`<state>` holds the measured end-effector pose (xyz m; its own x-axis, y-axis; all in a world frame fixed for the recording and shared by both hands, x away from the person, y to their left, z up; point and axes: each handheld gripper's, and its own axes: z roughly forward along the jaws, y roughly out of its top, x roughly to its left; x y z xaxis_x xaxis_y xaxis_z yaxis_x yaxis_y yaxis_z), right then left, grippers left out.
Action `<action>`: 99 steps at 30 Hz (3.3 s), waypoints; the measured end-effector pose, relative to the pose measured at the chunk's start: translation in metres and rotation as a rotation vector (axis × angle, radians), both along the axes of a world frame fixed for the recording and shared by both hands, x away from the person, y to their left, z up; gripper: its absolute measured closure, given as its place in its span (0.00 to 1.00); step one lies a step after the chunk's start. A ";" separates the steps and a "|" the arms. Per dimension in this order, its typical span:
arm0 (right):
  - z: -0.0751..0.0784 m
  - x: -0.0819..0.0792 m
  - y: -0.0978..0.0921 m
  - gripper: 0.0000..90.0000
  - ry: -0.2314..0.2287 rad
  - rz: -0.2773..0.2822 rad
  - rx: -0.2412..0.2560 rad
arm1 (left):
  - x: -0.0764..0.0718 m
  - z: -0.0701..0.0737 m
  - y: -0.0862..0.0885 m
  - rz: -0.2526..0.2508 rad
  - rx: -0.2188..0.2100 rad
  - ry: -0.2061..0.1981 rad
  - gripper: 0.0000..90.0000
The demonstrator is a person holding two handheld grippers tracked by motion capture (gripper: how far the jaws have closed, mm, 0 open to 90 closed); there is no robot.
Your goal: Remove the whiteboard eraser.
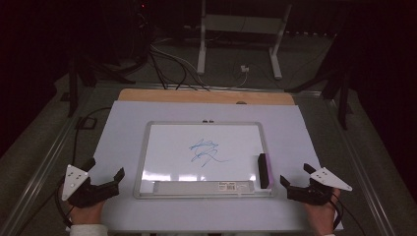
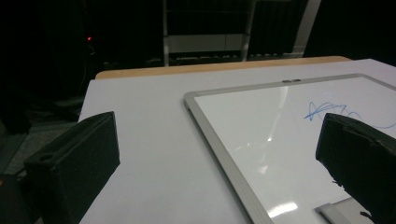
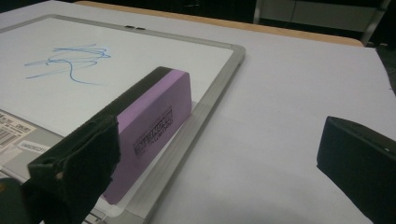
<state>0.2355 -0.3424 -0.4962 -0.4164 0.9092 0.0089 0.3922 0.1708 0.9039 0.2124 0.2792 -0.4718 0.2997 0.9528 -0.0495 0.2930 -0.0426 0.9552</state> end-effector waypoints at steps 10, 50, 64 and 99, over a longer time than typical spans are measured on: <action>0.003 0.000 -0.005 0.00 -0.017 -0.022 0.018 | 0.000 0.000 0.002 0.031 0.024 -0.010 0.01; 0.032 0.028 0.009 0.00 0.052 -0.005 0.092 | 0.003 -0.010 -0.004 0.066 0.084 0.023 0.01; 0.024 0.041 0.027 0.00 0.137 0.031 0.073 | 0.003 -0.012 -0.004 0.068 0.086 0.026 0.01; 0.014 0.048 0.039 0.47 0.405 0.083 0.146 | 0.004 -0.013 -0.005 0.070 0.092 0.028 0.01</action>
